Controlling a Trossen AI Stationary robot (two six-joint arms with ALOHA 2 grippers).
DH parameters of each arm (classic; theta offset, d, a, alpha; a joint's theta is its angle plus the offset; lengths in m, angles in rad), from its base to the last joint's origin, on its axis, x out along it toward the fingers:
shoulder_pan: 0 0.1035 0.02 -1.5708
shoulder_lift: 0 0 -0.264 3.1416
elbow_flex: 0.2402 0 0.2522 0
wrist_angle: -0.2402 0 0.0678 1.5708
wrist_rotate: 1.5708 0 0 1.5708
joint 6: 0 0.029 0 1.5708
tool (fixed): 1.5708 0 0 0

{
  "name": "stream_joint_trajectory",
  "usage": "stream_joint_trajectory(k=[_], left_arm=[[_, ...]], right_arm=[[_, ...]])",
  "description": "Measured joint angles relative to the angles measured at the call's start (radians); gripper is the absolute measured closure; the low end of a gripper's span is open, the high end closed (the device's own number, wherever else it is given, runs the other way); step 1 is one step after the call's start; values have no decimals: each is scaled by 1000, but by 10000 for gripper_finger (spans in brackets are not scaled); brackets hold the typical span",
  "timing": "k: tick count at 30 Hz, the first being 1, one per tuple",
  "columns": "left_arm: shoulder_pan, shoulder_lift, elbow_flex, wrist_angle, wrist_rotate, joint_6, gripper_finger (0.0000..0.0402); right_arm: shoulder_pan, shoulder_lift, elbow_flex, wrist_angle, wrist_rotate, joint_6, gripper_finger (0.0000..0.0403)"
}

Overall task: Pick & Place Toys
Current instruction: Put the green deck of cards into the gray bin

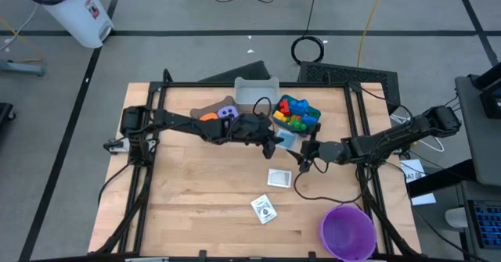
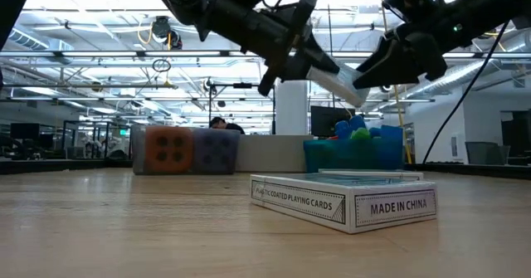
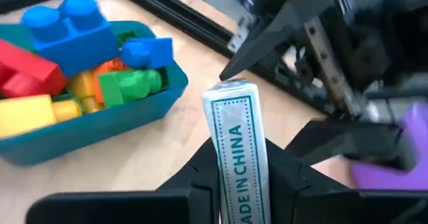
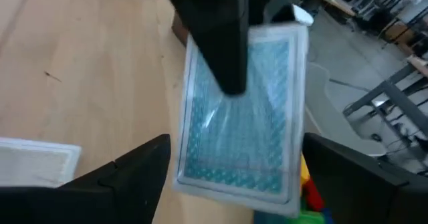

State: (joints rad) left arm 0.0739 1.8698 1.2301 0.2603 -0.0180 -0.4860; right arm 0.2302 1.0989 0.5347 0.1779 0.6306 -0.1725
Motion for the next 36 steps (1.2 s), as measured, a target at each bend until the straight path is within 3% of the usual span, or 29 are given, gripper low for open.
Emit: stream_joint_trajectory(k=[3,7,14,19,23,30,36], left_arm=[[21,-25,-3,-39,46,117,331],[46,-120,-3,-115,7,222,331],[80,-236,4,-173,-312,447,331],[155,-216,0,-237,-379,448,331],[269,-124,0,-219,-300,320,331],[462,29,0,-32,67,-57,331],[464,89,0,42,123,-131,331]], right_arm=[[1,1,0,-1,-6,54,68],[-1,-2,3,18,20,132,69],[0,-21,1,62,21,149,76],[1,-22,-2,59,17,141,77],[0,-21,-2,57,18,135,78],[1,-21,-2,80,19,127,79],[1,-21,-2,79,18,123,79]])
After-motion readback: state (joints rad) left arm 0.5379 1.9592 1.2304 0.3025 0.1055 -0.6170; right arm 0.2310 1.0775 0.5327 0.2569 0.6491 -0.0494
